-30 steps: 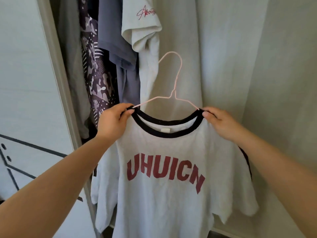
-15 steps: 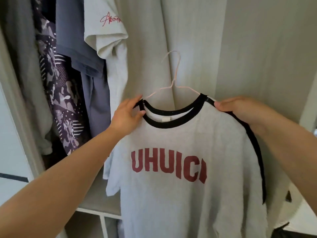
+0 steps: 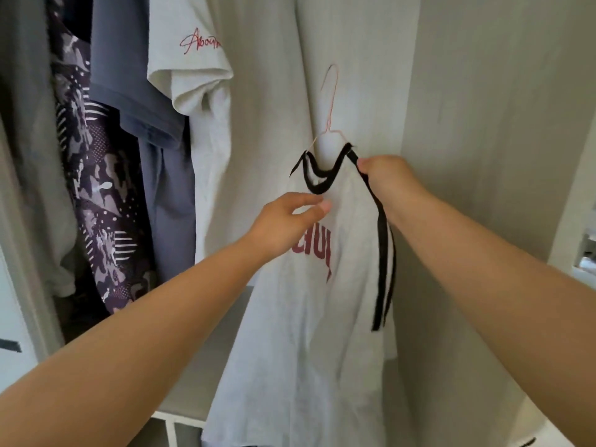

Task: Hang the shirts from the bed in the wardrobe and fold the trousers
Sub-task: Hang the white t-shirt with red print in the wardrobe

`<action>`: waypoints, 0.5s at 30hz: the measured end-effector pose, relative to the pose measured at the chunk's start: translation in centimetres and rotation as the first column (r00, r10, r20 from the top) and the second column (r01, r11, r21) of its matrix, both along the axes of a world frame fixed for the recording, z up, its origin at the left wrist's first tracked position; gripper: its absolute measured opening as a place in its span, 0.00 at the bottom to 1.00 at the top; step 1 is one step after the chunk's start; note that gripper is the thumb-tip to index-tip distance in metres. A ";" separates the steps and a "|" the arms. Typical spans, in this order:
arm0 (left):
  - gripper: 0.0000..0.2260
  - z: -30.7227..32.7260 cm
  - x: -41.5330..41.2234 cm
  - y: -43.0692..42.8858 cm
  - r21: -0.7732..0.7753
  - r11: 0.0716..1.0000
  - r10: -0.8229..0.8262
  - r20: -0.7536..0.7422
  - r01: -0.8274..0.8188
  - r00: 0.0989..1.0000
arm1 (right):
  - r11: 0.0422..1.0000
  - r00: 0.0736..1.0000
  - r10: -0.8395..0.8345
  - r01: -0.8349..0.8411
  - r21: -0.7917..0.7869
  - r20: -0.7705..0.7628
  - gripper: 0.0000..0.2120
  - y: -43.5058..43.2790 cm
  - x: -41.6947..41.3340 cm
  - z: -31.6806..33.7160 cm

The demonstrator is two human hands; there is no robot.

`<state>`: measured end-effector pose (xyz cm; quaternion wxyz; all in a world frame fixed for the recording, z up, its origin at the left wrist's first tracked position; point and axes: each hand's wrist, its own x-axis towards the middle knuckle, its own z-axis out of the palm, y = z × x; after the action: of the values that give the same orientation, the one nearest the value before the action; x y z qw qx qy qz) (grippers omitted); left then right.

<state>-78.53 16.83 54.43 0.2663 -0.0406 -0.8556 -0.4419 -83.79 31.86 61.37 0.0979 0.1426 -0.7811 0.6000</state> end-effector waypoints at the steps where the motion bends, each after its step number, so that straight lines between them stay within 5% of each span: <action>1: 0.23 0.3 0.4 0.4 -0.017 1.000 -0.007 -0.004 0.007 1.000 | 1.000 1.000 -0.014 0.014 -0.002 -0.027 0.17 -0.5 -0.1 0.7; 5: 0.39 1.6 1.4 1.6 -0.229 0.973 0.041 0.108 -0.015 0.993 | 1.000 0.995 -0.031 0.031 -0.002 -0.099 0.15 -2.6 -0.7 3.7; 7: 0.31 1.8 1.0 1.9 -0.289 0.955 0.102 0.132 -0.060 0.986 | 0.997 0.988 -0.011 0.023 0.074 -0.151 0.12 -3.7 -0.5 4.7; 10: 0.11 2.6 0.1 1.5 -0.277 0.932 0.193 -0.168 -0.234 0.967 | 0.996 0.962 0.010 0.015 0.092 -0.272 0.18 -5.1 -1.3 6.3; 15: 0.05 6.0 -1.2 -1.1 -0.253 0.908 0.227 -0.374 -0.334 0.899 | 0.994 0.930 -0.044 0.079 0.081 -0.364 0.19 -6.7 -2.9 9.8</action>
<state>-79.69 15.70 60.44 0.4599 -0.0314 -0.8531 -0.2444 -86.71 25.18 71.18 0.2518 0.2303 -0.7812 0.5227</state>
